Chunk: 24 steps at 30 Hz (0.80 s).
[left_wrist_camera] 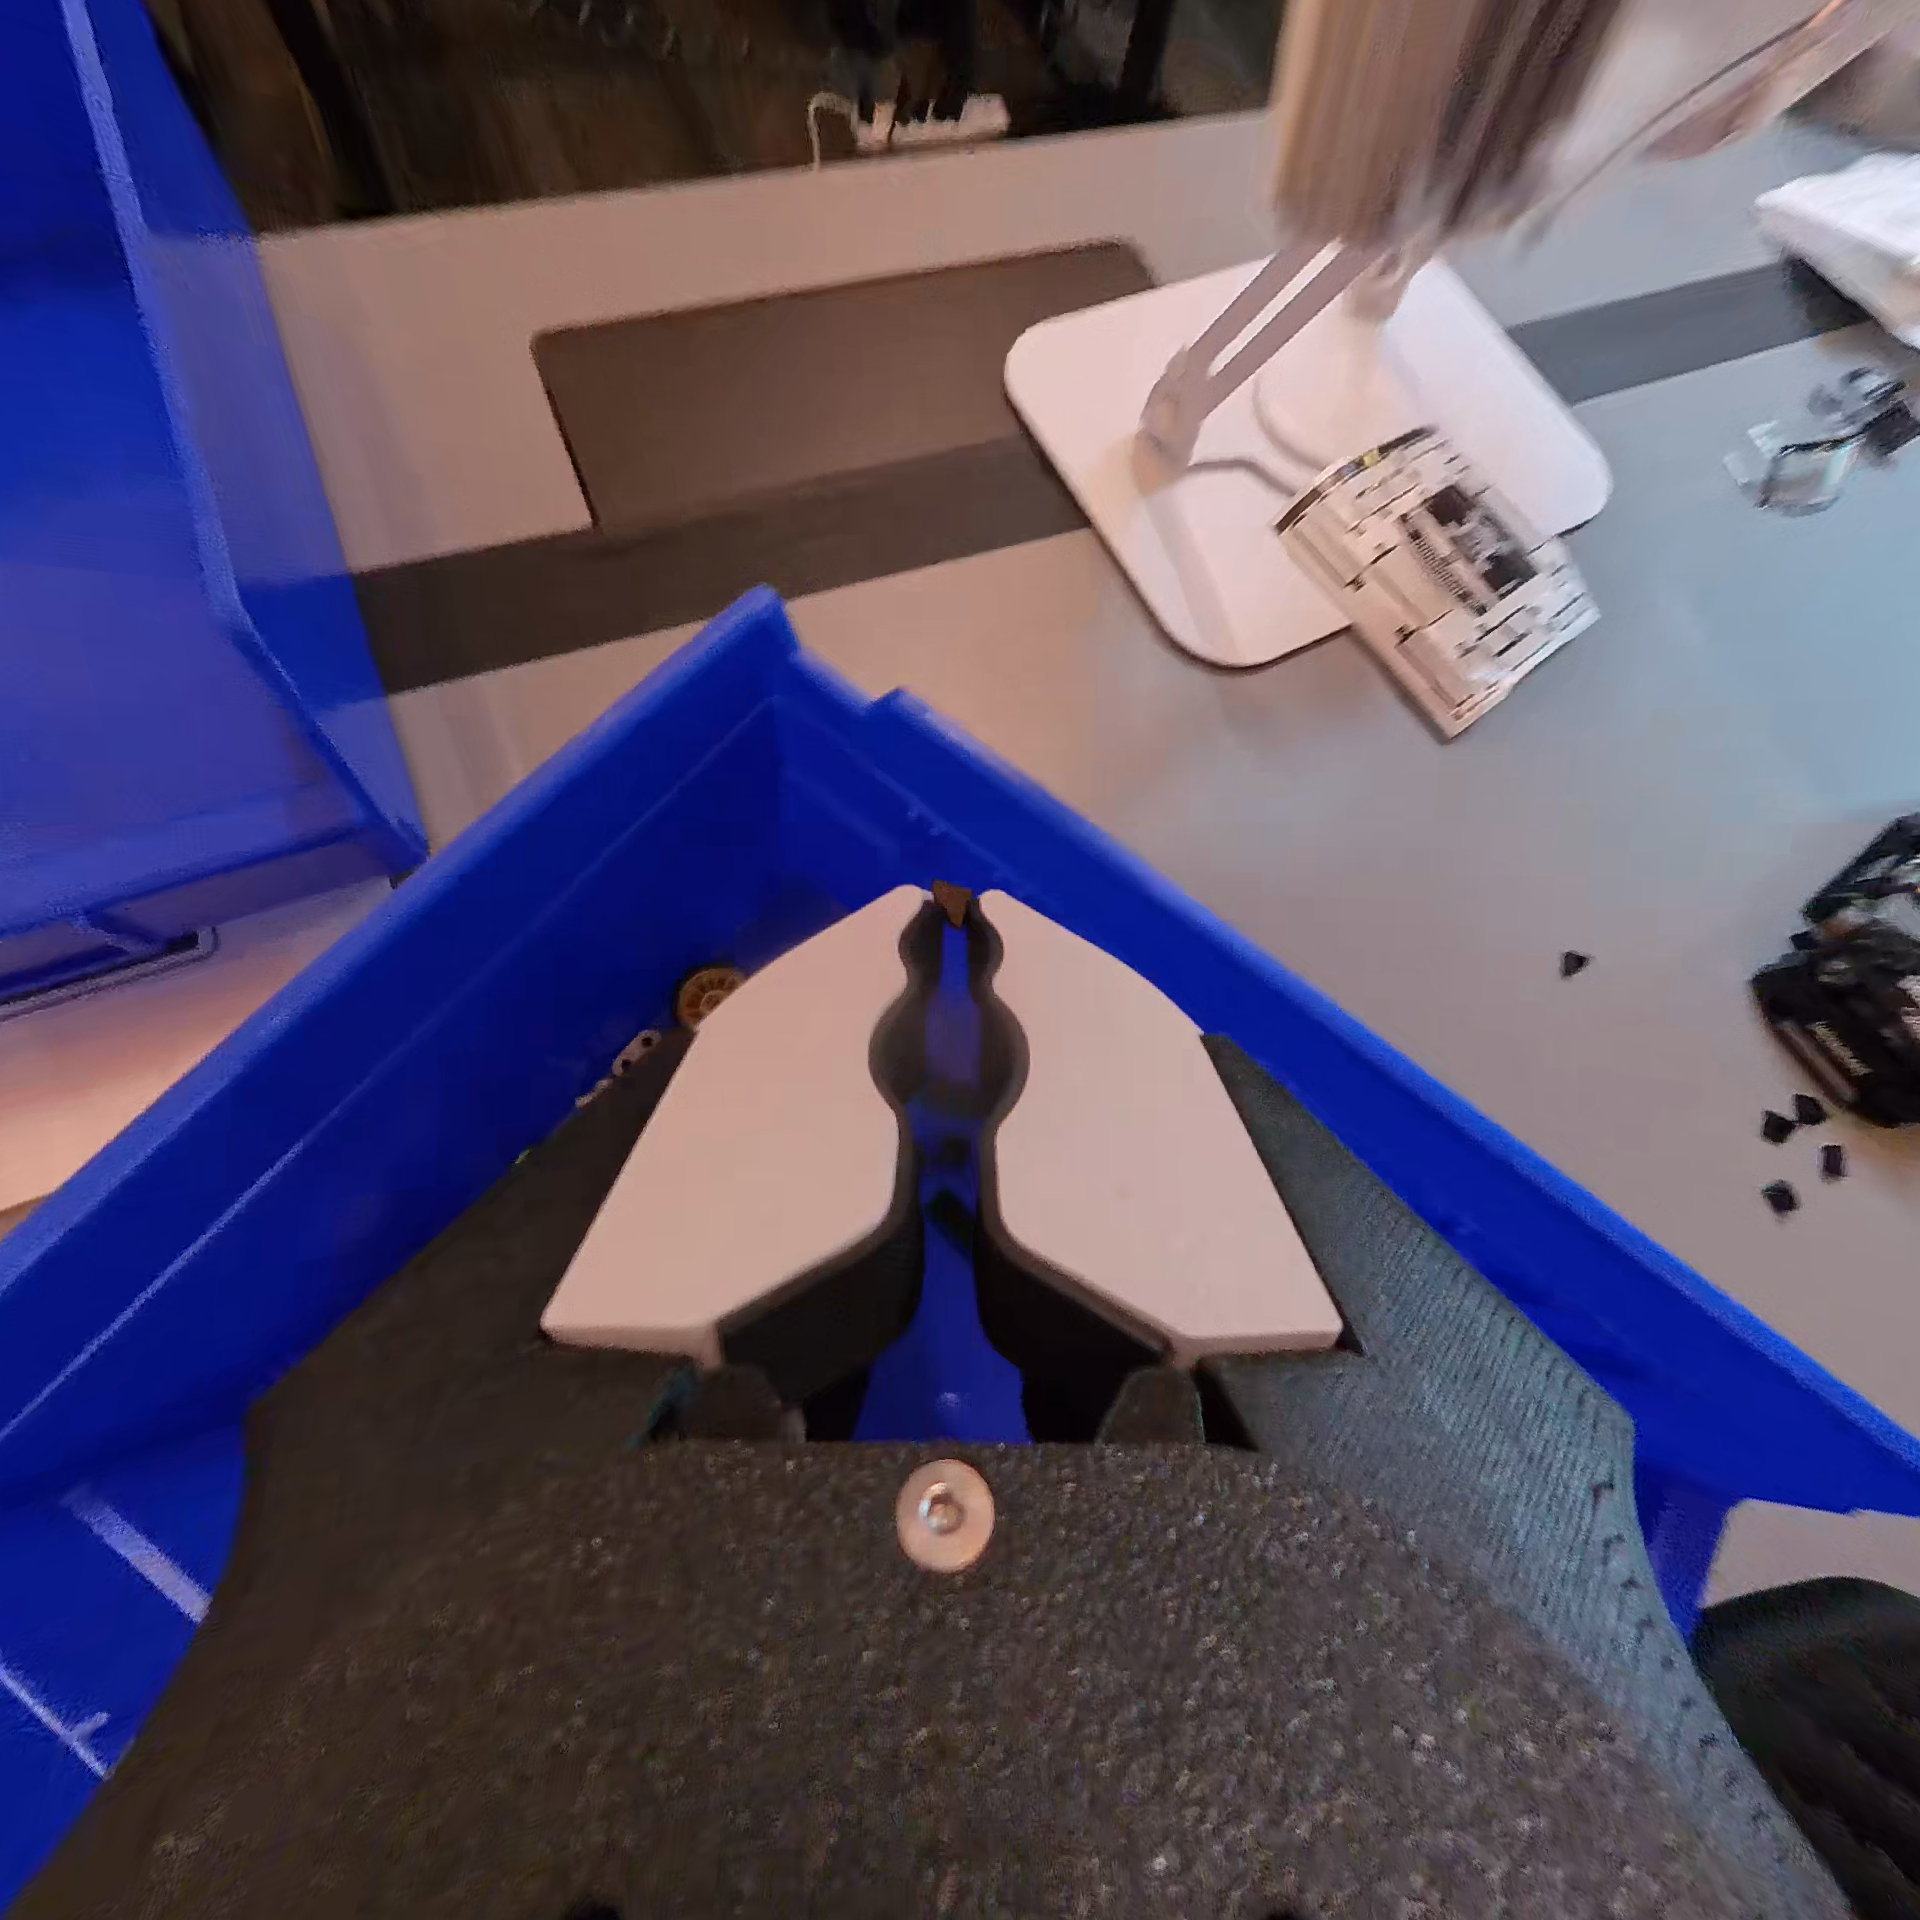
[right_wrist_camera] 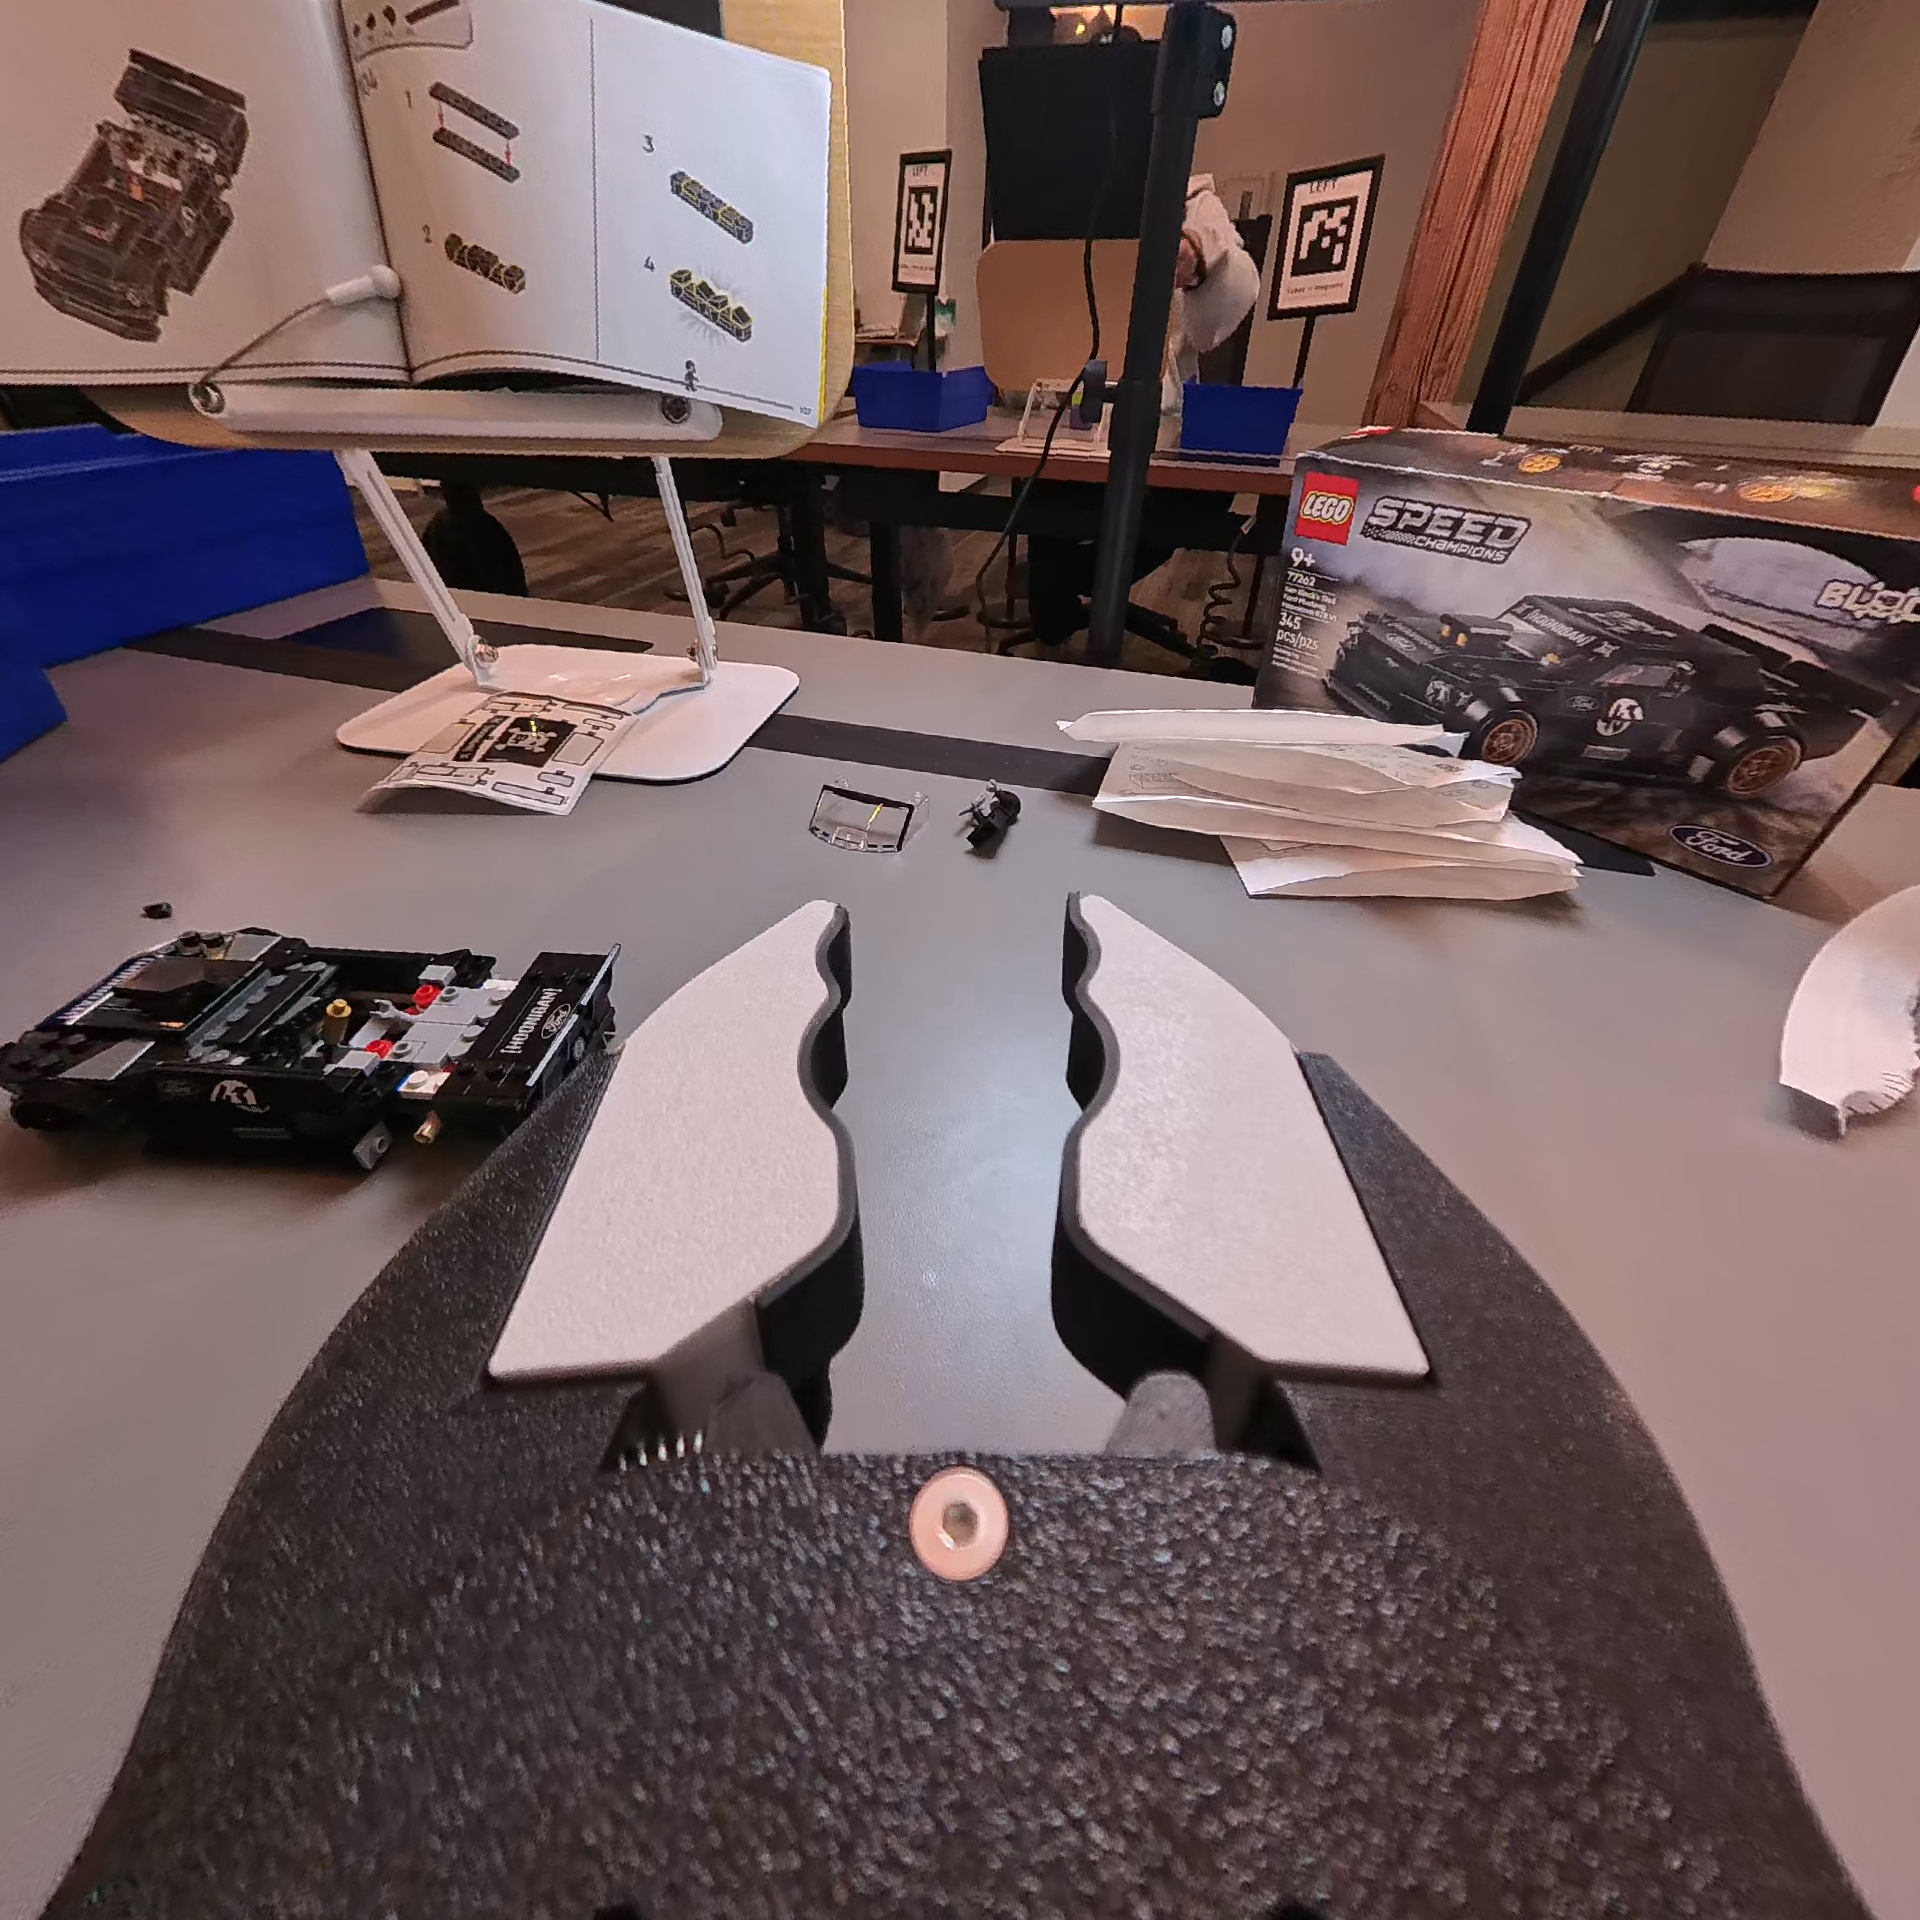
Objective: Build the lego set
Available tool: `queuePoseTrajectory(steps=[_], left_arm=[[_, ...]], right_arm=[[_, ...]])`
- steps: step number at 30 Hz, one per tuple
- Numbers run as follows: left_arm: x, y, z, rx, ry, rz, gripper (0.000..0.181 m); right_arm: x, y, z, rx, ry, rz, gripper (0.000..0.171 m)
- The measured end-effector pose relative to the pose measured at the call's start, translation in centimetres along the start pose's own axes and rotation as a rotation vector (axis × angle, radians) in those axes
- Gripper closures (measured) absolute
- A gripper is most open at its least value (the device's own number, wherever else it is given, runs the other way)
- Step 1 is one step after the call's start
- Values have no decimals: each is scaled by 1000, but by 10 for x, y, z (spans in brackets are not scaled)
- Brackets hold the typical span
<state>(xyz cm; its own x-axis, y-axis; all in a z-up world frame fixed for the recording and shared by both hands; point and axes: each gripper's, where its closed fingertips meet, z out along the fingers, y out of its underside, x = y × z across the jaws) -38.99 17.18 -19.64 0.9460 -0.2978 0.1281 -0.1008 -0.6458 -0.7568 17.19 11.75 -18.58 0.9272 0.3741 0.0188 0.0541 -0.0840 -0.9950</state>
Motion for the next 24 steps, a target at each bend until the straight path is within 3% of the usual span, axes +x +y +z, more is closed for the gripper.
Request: queuePoseTrajectory(steps=[5, 12, 18, 24], left_arm=[[43, -28, -32, 129, 61, 61, 176], [150, -37, -63, 253, 207, 232, 177], [258, -1, -61, 348, 295, 369, 177], [291, 53, -16, 321, 203, 468, 177]], right_arm=[[-1, -1, 0, 2, 0, -4, 132], [-1, -1, 0, 6, -1, -2, 132], [0, -4, -2, 20, -2, 0, 132], [-2, -5, -3, 26, -19, 7, 132]])
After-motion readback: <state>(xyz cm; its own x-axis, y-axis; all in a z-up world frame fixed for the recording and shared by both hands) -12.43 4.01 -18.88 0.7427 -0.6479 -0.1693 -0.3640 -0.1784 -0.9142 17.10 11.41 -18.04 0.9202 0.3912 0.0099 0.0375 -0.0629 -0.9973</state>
